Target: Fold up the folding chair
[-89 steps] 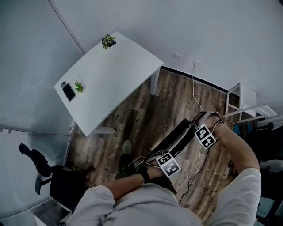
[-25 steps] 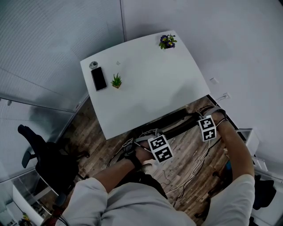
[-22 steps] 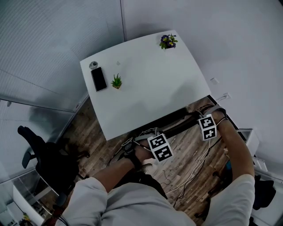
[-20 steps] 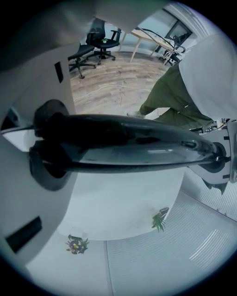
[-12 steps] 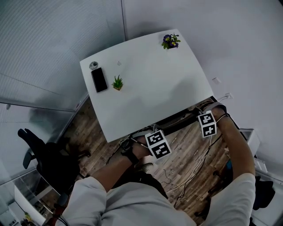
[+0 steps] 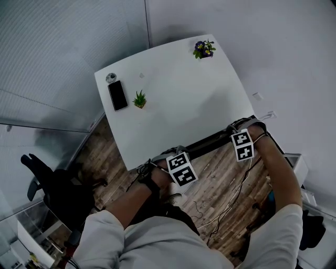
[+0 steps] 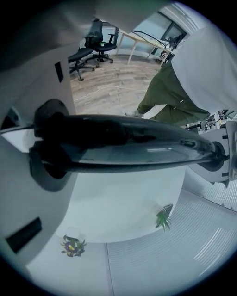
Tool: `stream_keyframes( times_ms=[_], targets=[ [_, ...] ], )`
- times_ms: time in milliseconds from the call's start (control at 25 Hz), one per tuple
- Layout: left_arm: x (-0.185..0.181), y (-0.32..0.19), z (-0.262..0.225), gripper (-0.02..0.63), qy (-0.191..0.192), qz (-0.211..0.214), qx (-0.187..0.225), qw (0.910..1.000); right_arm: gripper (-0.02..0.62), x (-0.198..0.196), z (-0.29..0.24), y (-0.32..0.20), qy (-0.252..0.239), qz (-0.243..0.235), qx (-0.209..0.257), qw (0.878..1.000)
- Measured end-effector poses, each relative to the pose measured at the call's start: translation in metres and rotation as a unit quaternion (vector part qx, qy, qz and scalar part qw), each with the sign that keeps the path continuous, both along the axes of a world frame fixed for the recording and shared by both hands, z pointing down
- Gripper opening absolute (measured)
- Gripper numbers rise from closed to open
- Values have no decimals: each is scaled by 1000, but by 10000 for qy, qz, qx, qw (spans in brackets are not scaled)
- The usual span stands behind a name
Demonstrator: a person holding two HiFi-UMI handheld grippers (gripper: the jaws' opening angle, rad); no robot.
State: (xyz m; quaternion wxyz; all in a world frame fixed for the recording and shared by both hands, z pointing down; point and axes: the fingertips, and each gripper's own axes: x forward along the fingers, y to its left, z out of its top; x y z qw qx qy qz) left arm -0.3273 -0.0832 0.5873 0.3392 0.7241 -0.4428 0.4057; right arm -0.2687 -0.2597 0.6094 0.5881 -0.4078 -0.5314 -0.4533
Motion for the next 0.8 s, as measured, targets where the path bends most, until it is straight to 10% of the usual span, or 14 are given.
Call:
stream_keyframes(
  times_ms=[240,480,800],
  targets=[
    [-1,-1,0,97,64,-31,50,10000,126,-5,-1,-3,-179,287,47,9994],
    [-2,3,2,223,75,-156,144,9997,329,-10,-4,-4,-346,875,-32,9956],
    [-22,14,-20,334,169,-829,581,9947,367,-8,-22,-13,-775,1721,-268,9817]
  ],
)
